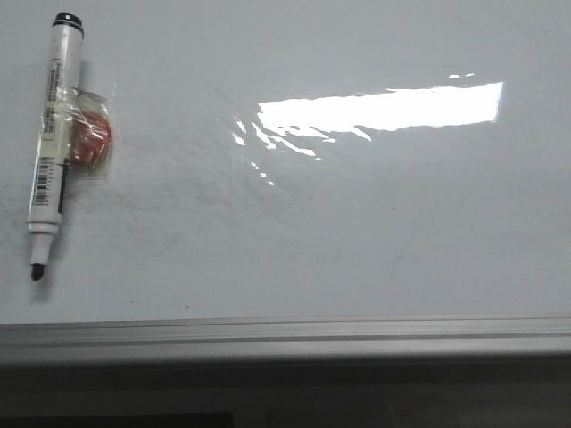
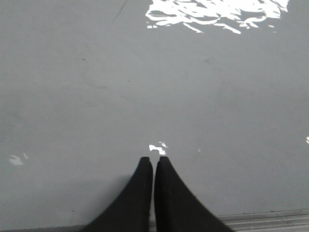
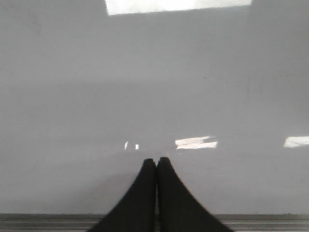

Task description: Write number 9 on whiteboard

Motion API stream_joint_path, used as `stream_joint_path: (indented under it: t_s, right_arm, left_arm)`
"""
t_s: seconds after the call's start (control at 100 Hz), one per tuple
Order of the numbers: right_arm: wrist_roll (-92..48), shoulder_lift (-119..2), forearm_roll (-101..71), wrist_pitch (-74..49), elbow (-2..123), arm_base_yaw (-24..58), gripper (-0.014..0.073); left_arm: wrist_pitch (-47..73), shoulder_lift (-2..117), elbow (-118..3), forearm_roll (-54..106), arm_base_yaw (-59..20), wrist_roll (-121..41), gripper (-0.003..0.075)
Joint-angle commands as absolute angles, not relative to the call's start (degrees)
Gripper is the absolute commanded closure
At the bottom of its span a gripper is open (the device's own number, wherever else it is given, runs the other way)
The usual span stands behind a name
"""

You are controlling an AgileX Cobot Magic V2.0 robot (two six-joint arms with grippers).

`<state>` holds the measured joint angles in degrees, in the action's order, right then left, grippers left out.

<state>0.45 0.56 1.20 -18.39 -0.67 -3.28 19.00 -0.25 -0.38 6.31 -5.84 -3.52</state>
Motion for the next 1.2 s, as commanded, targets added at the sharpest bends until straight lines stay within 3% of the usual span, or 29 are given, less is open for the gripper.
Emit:
stream_joint_path:
  t_s: [0.0,1.19]
  right_arm:
    - [0.00,1.87,1.27,-17.09,-1.33,-3.50,0.0658]
    - [0.00,1.87,1.27,-13.83,-1.33,-3.50,0.0658]
  left_arm:
    - [16.27,-1.82,1.90,6.36,-6.35,-3.46,0.0741]
    - [11.90,-1.82,1.90,5.94,-6.35,-3.46,0.0741]
